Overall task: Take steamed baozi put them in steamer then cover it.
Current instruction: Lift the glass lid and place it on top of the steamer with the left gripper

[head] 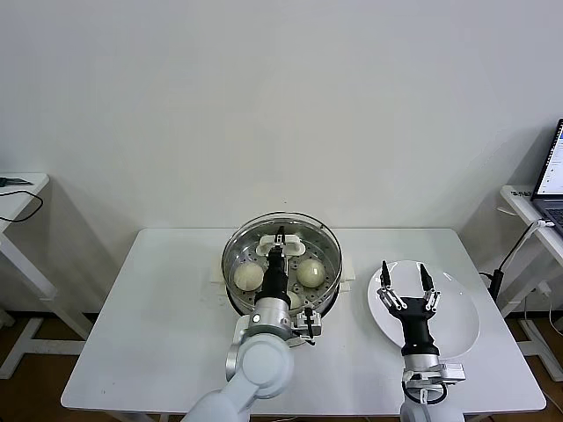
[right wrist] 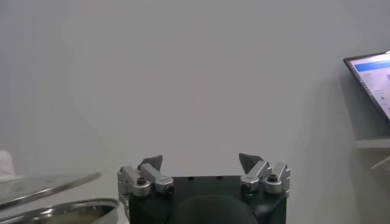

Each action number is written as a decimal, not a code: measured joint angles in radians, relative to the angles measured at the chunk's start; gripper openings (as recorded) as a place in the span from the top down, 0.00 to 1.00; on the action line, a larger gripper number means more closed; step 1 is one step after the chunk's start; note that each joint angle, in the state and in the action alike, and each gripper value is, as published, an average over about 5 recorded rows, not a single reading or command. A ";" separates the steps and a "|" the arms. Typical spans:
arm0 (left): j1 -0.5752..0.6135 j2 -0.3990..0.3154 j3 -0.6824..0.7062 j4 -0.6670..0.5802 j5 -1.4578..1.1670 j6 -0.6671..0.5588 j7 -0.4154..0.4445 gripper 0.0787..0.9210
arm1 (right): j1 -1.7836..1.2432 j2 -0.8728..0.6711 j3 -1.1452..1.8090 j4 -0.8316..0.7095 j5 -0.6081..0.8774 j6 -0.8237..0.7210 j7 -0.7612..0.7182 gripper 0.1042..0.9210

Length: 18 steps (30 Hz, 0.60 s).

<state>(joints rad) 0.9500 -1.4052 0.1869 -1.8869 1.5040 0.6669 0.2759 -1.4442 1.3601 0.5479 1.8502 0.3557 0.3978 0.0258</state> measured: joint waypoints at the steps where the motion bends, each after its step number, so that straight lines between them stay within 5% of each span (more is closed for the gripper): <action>1: -0.001 -0.004 -0.001 0.005 0.003 -0.001 0.000 0.87 | -0.001 0.000 0.001 0.000 0.000 0.000 0.000 0.12; 18: -0.006 -0.035 -0.014 0.068 0.051 -0.025 0.000 0.87 | 0.002 0.001 -0.003 -0.006 -0.004 0.001 0.000 0.12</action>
<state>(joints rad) 0.9436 -1.4398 0.1728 -1.8185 1.5552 0.6418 0.2756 -1.4424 1.3615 0.5451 1.8438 0.3514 0.3993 0.0254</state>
